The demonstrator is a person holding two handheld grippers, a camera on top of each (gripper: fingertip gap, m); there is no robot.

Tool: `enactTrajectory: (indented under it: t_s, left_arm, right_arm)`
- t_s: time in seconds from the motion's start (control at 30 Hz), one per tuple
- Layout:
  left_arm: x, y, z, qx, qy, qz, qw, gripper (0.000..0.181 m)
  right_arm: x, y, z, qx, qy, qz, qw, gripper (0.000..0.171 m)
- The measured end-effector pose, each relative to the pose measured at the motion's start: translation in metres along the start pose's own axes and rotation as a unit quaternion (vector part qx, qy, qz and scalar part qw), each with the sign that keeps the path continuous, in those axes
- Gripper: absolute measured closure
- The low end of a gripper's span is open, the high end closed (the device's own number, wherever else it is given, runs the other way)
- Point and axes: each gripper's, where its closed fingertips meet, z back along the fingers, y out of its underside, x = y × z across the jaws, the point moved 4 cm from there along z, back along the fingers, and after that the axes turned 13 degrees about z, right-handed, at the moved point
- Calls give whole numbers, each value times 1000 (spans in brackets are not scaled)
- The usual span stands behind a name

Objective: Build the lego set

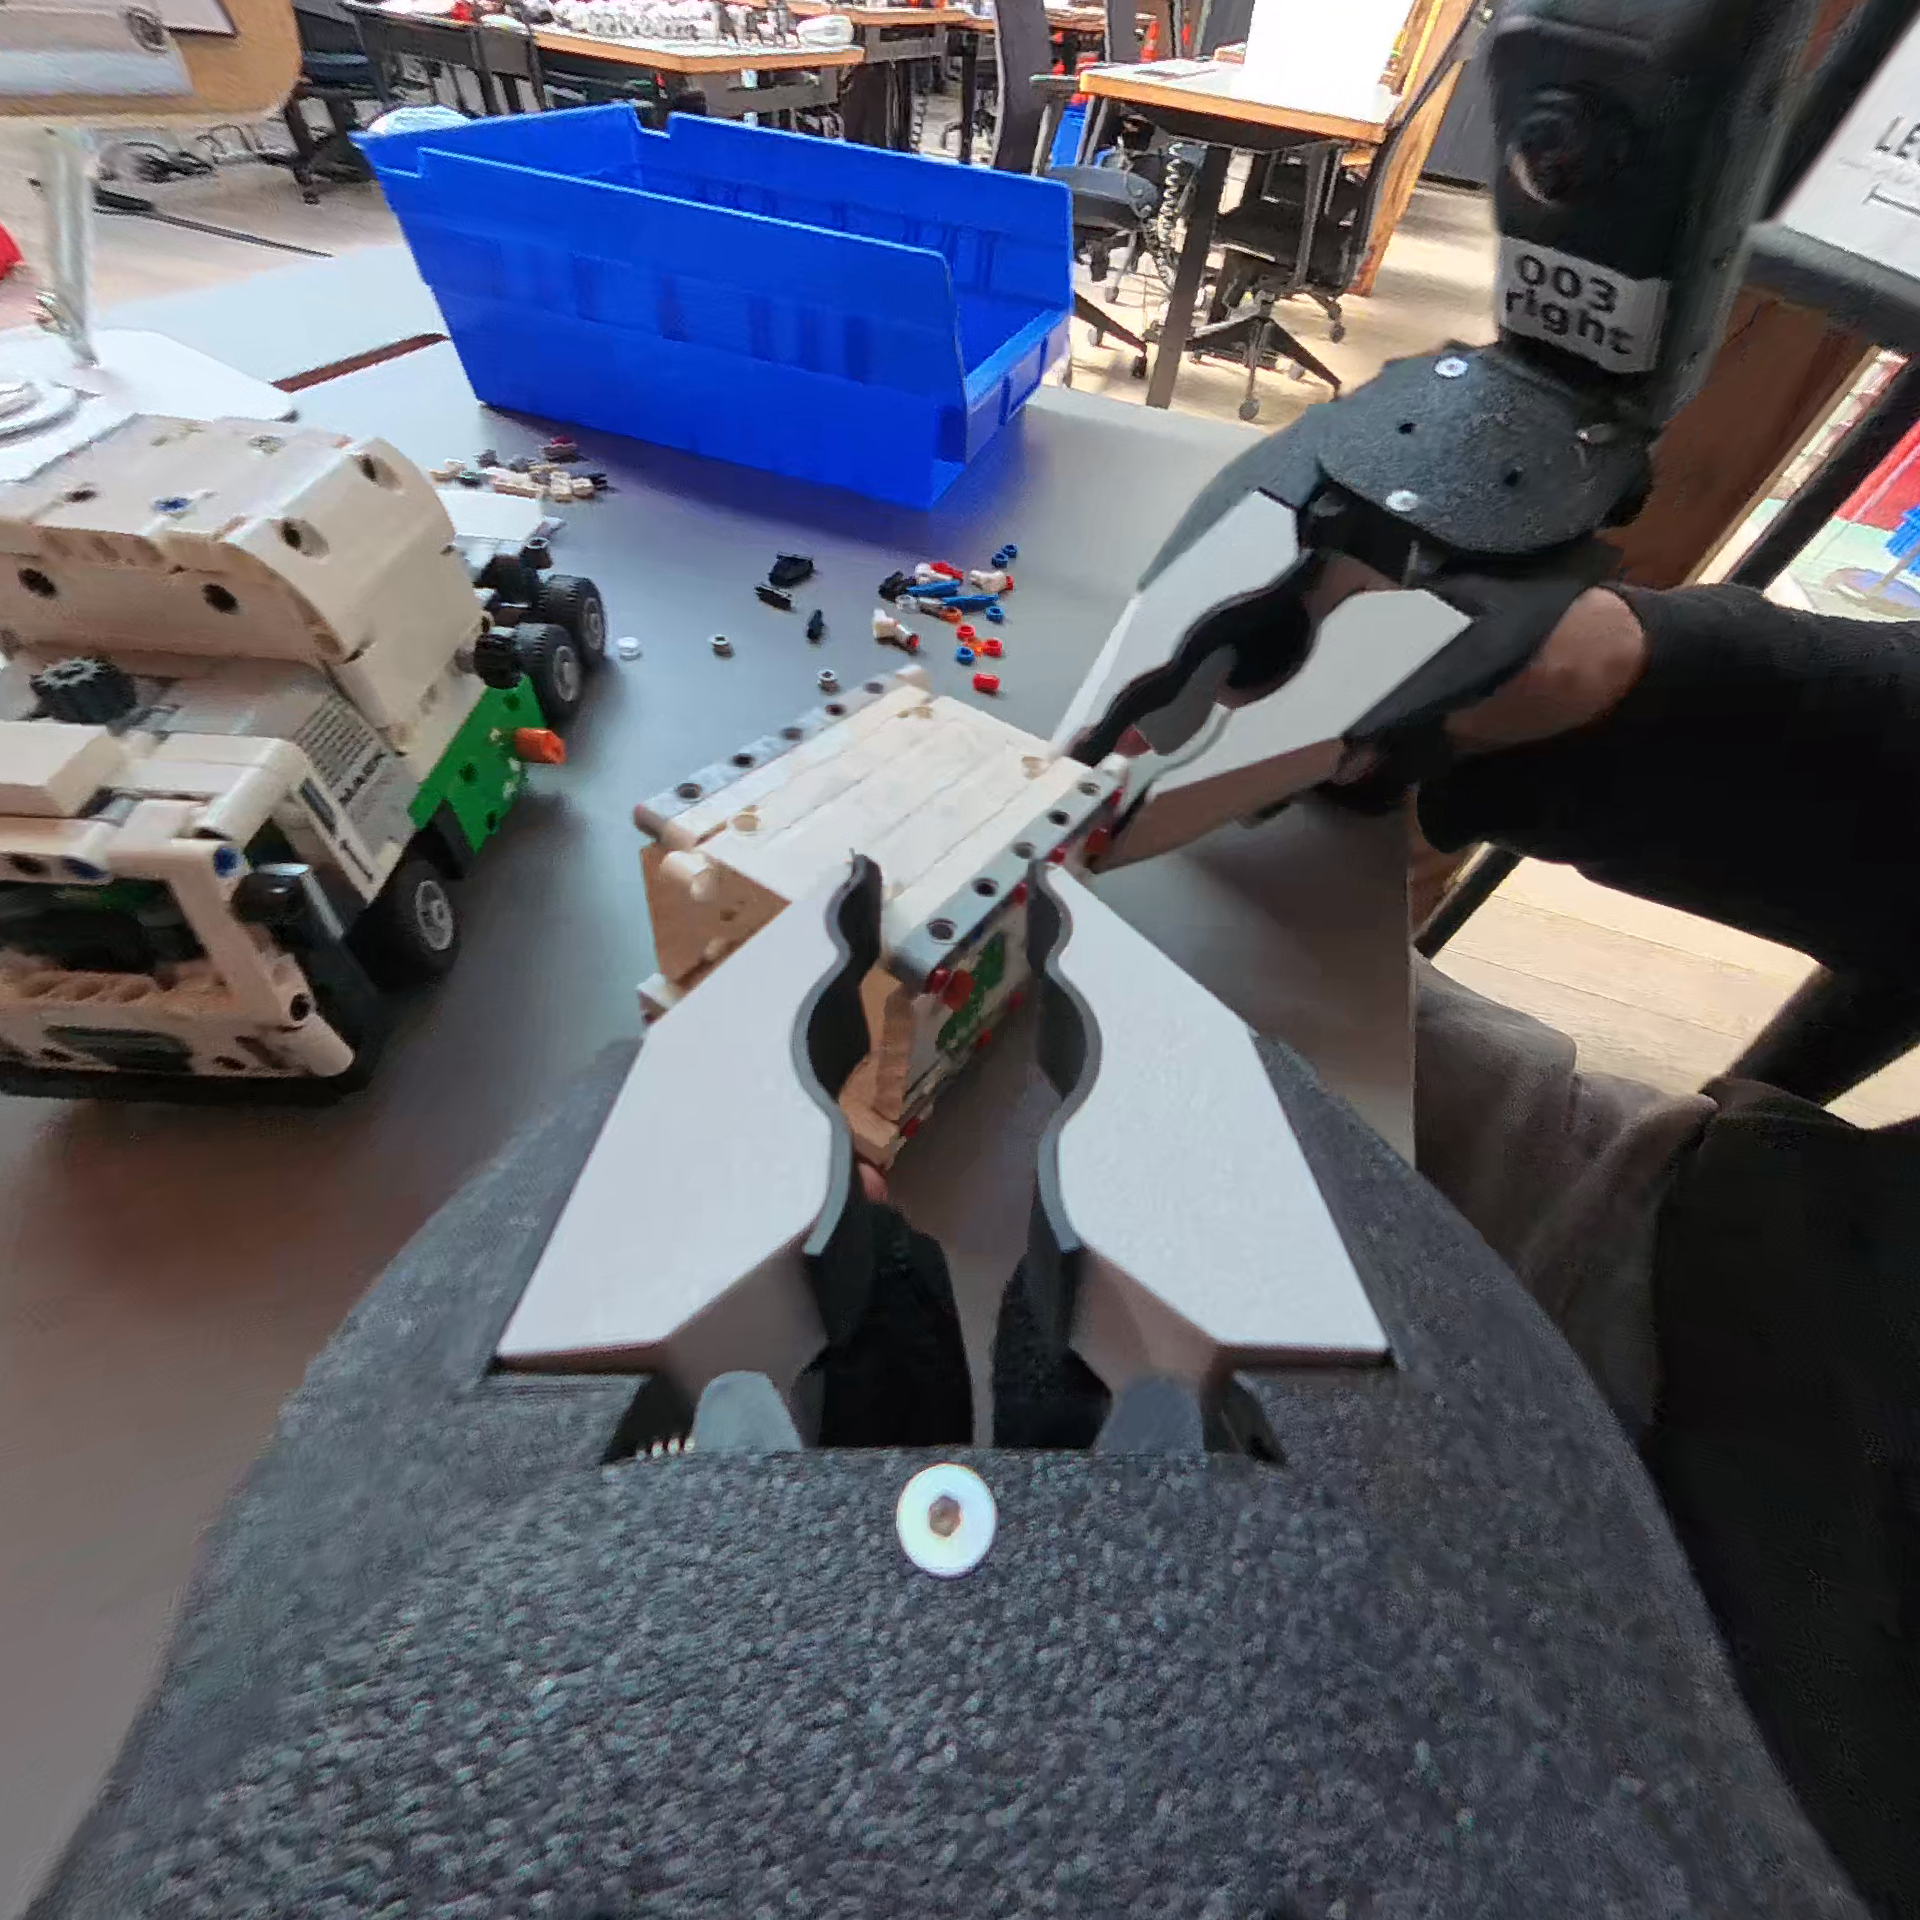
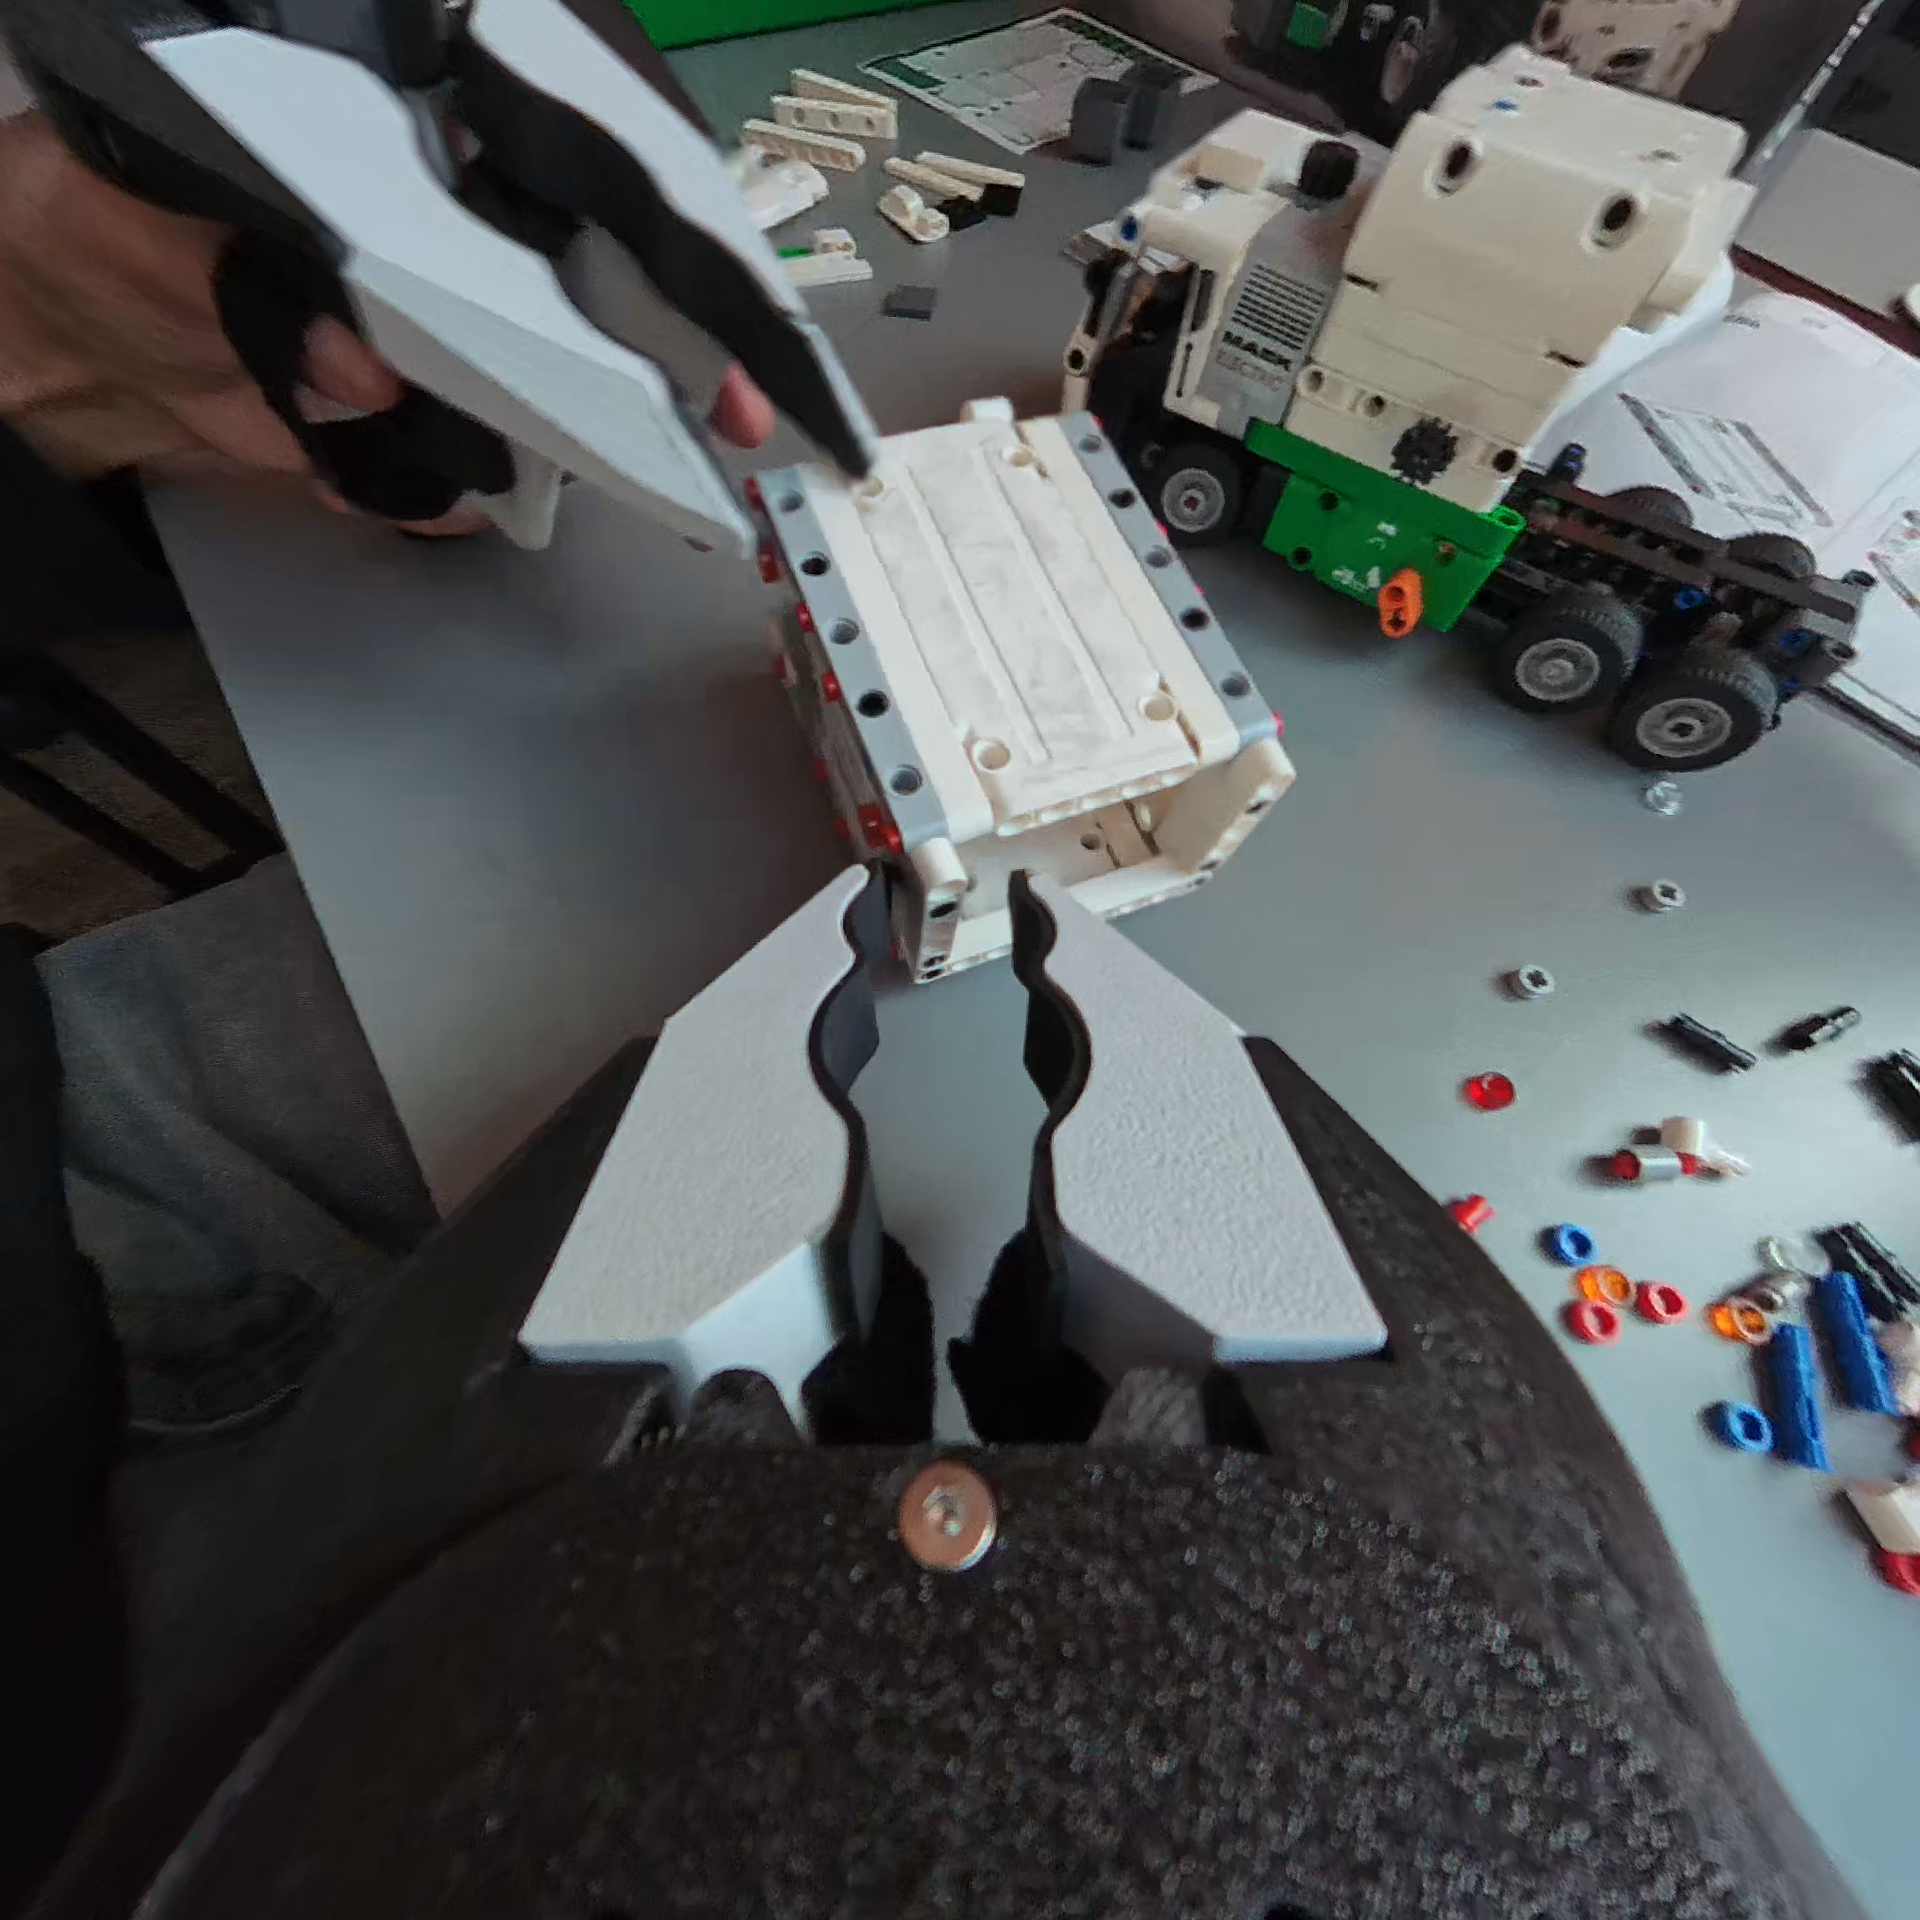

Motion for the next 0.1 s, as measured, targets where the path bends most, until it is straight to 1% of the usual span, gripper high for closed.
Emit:
enactTrajectory:
  t_s: [0.03, 0.1]
  left_arm:
    - [-9, 3, -2, 10, 18, 2, 1000, 157]
    - [-27, 9, -3, 22, 46, -9, 999, 156]
  right_arm:
    - [-9, 4, 2, 6, 11, -18, 1000, 148]
    - [-21, 13, 8, 10, 14, -66, 998, 141]
